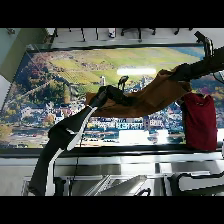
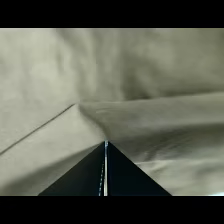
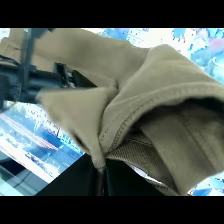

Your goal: Fold the shirts.

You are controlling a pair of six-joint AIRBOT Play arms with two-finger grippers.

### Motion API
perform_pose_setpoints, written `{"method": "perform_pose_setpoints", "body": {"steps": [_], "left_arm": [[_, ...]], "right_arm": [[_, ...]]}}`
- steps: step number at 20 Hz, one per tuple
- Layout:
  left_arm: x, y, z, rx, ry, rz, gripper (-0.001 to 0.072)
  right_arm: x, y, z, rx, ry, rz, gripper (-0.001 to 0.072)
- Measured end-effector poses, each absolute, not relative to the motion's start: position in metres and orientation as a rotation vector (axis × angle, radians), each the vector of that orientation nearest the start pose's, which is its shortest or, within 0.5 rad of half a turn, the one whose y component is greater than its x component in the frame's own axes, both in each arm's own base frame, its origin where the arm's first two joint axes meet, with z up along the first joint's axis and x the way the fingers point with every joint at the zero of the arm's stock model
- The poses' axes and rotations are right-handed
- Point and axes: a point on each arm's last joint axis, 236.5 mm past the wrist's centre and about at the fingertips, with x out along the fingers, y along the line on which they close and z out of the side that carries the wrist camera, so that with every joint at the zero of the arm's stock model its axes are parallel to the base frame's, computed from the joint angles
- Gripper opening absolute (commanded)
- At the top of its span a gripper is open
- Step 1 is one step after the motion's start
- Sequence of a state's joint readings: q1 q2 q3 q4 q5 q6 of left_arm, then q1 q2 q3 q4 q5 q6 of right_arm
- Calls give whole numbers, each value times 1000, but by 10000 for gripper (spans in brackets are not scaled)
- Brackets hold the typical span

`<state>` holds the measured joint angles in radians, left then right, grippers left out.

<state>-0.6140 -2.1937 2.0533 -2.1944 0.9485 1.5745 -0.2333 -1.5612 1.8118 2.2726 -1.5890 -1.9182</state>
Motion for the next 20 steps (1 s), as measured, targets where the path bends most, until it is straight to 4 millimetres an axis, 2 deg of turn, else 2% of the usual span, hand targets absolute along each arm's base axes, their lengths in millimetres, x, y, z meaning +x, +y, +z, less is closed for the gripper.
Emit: {"method": "perform_pose_setpoints", "body": {"steps": [2, 4, 6, 8, 9, 12, 13, 14, 15, 17, 19, 20], "left_arm": [[463, -446, -26, -304, 1160, -806, 17], [474, -421, 30, -335, 1103, -815, 17], [481, -382, 93, -353, 1040, -813, 17], [483, -332, 157, -364, 963, -793, 17], [480, -303, 192, -368, 913, -776, 17], [462, -228, 272, -367, 784, -711, 17], [455, -206, 292, -363, 746, -685, 17], [445, -186, 309, -359, 716, -659, 17], [434, -170, 321, -352, 696, -636, 17], [415, -145, 335, -338, 665, -595, 17], [397, -126, 336, -327, 658, -559, 17], [390, -120, 334, -321, 655, -546, 17]], "right_arm": [[444, 54, 148, 299, 1107, 601, 19], [443, 61, 149, 300, 1112, 612, 19], [444, 76, 150, 303, 1113, 625, 20], [447, 109, 155, 301, 1090, 669, 20], [449, 132, 159, 296, 1069, 701, 21], [460, 233, 157, 287, 989, 802, 25], [463, 274, 149, 291, 966, 833, 116], [465, 313, 138, 299, 941, 857, 356], [466, 355, 121, 312, 918, 870, 438], [468, 424, 77, 352, 886, 858, 438], [466, 465, 38, 394, 879, 823, 438], [466, 473, 26, 408, 878, 809, 438]]}}
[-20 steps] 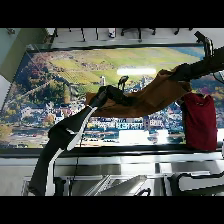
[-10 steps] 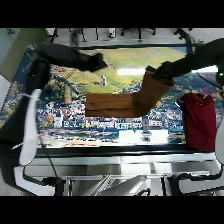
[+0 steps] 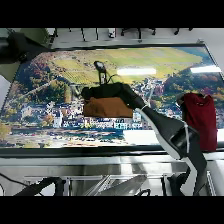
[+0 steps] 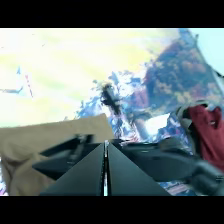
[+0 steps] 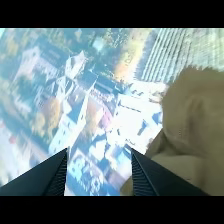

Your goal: Fold the shirts.

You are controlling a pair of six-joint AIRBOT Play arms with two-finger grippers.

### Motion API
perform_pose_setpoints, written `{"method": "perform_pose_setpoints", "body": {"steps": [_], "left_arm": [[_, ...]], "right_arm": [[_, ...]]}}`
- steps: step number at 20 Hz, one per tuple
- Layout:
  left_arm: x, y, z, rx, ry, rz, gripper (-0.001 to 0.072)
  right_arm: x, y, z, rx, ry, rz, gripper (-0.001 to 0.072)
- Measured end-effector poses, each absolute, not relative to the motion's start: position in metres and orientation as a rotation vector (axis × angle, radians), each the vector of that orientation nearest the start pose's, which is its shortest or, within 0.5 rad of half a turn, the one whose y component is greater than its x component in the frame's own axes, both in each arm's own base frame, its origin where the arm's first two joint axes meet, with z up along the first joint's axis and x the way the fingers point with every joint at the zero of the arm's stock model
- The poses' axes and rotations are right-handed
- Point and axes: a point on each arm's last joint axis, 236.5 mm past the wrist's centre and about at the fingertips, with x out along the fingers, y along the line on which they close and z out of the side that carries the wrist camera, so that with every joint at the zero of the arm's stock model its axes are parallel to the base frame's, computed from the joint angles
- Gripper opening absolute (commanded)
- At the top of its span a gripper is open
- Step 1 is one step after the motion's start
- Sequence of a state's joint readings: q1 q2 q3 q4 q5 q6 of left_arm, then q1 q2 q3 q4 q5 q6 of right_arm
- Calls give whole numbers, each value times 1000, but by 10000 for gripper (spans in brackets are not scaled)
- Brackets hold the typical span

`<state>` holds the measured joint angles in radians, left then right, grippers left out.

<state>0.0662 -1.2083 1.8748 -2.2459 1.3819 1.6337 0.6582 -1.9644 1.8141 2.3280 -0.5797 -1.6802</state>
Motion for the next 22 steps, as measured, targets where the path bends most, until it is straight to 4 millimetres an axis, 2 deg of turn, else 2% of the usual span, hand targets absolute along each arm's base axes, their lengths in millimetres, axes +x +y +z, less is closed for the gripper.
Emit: {"method": "perform_pose_setpoints", "body": {"steps": [2, 4, 5, 6, 7, 9, 12, 14, 17, 19, 22], "left_arm": [[381, -106, 329, -317, 646, -513, 17], [375, -95, 324, -327, 632, -478, 17], [373, -89, 321, -335, 625, -458, 17], [371, -84, 319, -341, 618, -442, 17], [369, -79, 316, -347, 616, -427, 17], [365, -72, 313, -356, 607, -404, 17], [359, -68, 314, -356, 592, -389, 17], [355, -67, 316, -355, 583, -385, 17], [353, -67, 317, -351, 579, -384, 16], [353, -67, 316, -352, 580, -384, 15], [352, -68, 316, -351, 583, -385, 16]], "right_arm": [[474, 471, 20, 431, 874, 780, 438], [489, 447, 40, 434, 855, 756, 440], [497, 426, 54, 427, 852, 742, 446], [503, 402, 67, 418, 859, 727, 561], [508, 374, 77, 411, 880, 703, 644], [513, 313, 84, 408, 957, 636, 644], [507, 229, 60, 435, 1136, 518, 644], [497, 192, 32, 470, 1245, 451, 644], [480, 171, -16, 516, 1392, 397, 644], [471, 176, -41, 559, 1461, 404, 644], [462, 198, -70, 595, 1527, 439, 643]]}}
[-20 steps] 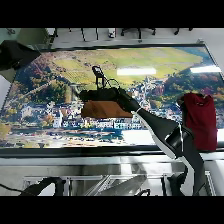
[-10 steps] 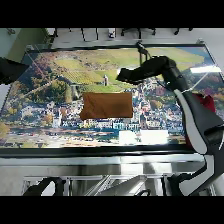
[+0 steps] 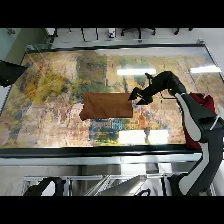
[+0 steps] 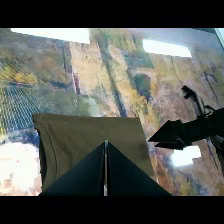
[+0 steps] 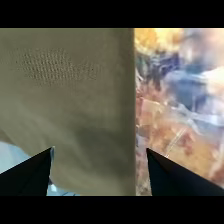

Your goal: Fold the shirts.

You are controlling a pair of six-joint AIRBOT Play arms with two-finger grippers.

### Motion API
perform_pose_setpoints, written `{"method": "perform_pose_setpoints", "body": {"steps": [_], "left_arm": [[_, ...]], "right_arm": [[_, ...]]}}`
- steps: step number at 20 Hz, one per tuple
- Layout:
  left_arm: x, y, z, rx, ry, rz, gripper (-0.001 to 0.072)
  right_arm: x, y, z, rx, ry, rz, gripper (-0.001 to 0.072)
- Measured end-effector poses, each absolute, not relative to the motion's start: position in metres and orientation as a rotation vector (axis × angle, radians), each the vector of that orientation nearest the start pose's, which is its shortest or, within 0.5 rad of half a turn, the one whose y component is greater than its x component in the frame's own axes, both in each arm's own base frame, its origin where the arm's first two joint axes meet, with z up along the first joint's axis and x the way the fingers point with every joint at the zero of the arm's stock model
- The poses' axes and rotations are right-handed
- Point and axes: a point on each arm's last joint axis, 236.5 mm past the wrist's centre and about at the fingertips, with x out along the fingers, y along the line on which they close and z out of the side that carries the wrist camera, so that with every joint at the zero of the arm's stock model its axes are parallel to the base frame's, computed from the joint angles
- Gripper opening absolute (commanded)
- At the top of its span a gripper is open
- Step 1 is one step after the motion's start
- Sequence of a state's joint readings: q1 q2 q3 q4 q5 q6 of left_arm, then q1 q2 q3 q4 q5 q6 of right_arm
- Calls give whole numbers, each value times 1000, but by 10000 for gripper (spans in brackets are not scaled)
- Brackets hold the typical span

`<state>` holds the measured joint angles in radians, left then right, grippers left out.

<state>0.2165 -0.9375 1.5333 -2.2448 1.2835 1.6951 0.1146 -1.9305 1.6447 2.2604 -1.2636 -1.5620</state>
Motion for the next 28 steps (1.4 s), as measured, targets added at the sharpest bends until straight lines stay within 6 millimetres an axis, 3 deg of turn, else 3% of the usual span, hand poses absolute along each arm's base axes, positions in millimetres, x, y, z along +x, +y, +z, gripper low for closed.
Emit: {"method": "perform_pose_setpoints", "body": {"steps": [5, 6, 7, 9, 12, 14, 16, 19, 22, 25, 28], "left_arm": [[351, -68, 315, -351, 585, -385, 15], [351, -68, 315, -351, 585, -385, 15], [351, -68, 315, -351, 585, -385, 15], [351, -68, 315, -352, 586, -385, 15], [352, -68, 315, -352, 586, -385, 15], [352, -68, 315, -352, 586, -385, 15], [352, -68, 315, -352, 586, -385, 15], [352, -68, 315, -352, 586, -384, 15], [352, -68, 315, -352, 586, -385, 15], [351, -68, 315, -352, 588, -386, 15], [350, -68, 314, -351, 594, -387, 15]], "right_arm": [[458, 233, -97, 615, 1546, 469, 624], [459, 239, -100, 622, 1542, 472, 358], [459, 241, -104, 614, 1537, 469, 22], [459, 243, -107, 604, 1533, 470, 21], [465, 246, -96, 600, 1498, 483, 20], [476, 245, -71, 606, 1441, 503, 20], [492, 232, -35, 613, 1354, 511, 20], [517, 183, 41, 638, 1179, 486, 20], [529, 97, 113, 692, 1003, 383, 20], [518, -1, 158, 768, 885, 230, 20], [483, -86, 178, 829, 843, 81, 20]]}}
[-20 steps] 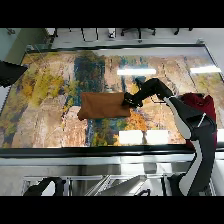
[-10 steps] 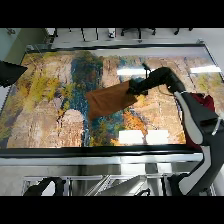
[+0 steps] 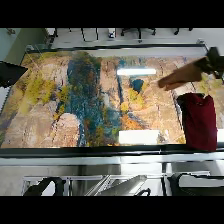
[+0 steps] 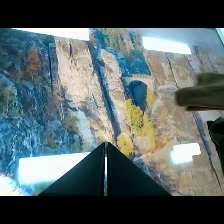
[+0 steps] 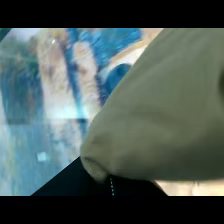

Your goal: Fold the shirts.

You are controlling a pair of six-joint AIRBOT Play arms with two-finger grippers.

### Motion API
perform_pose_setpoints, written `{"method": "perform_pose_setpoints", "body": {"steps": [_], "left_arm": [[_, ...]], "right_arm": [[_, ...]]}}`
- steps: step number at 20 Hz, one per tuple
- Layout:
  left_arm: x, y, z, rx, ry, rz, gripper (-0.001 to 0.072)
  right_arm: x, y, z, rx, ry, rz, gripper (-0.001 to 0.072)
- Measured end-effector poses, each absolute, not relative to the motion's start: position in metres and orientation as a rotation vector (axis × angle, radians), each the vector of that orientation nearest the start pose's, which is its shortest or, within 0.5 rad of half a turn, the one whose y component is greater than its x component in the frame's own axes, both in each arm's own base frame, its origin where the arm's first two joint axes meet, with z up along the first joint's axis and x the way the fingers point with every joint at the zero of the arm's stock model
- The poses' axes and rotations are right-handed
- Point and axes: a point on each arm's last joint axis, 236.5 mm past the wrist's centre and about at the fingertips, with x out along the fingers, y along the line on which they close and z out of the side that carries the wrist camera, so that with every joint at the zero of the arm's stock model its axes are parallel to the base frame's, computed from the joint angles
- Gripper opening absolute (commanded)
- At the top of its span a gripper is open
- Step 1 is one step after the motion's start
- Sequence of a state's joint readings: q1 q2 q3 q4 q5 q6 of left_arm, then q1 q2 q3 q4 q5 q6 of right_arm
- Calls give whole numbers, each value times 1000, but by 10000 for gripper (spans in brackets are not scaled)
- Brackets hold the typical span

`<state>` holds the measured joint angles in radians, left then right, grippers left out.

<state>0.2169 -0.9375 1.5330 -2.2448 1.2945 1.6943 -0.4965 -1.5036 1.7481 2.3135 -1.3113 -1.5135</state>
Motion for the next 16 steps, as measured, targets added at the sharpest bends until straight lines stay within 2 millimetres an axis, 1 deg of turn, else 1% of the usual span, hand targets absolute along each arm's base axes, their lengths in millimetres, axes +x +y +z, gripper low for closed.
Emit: {"method": "perform_pose_setpoints", "body": {"steps": [1, 2, 4, 6, 7, 9, 12, 13, 14, 15, 16], "left_arm": [[350, -68, 314, -351, 594, -387, 16], [350, -68, 313, -350, 595, -388, 15], [350, -69, 313, -350, 599, -389, 15], [349, -69, 312, -350, 601, -389, 15], [349, -69, 312, -350, 601, -389, 15], [349, -69, 312, -349, 601, -390, 15], [348, -69, 311, -348, 608, -392, 15], [348, -69, 311, -348, 609, -392, 15], [348, -69, 311, -348, 611, -393, 16], [347, -70, 310, -348, 615, -394, 16], [347, -70, 310, -348, 617, -395, 16]], "right_arm": [[468, -111, 179, 843, 846, 25, 19], [452, -131, 179, 854, 856, -31, 19], [420, -157, 174, 857, 901, -129, 20], [392, -172, 164, 848, 958, -212, 20], [380, -174, 158, 850, 990, -241, 20], [356, -171, 142, 881, 1065, -294, 21], [326, -159, 117, 955, 1162, -355, 38], [318, -154, 108, 978, 1193, -368, 222], [309, -149, 98, 1005, 1231, -385, 457], [297, -144, 87, 1024, 1282, -404, 610], [283, -140, 75, 1041, 1339, -434, 638]]}}
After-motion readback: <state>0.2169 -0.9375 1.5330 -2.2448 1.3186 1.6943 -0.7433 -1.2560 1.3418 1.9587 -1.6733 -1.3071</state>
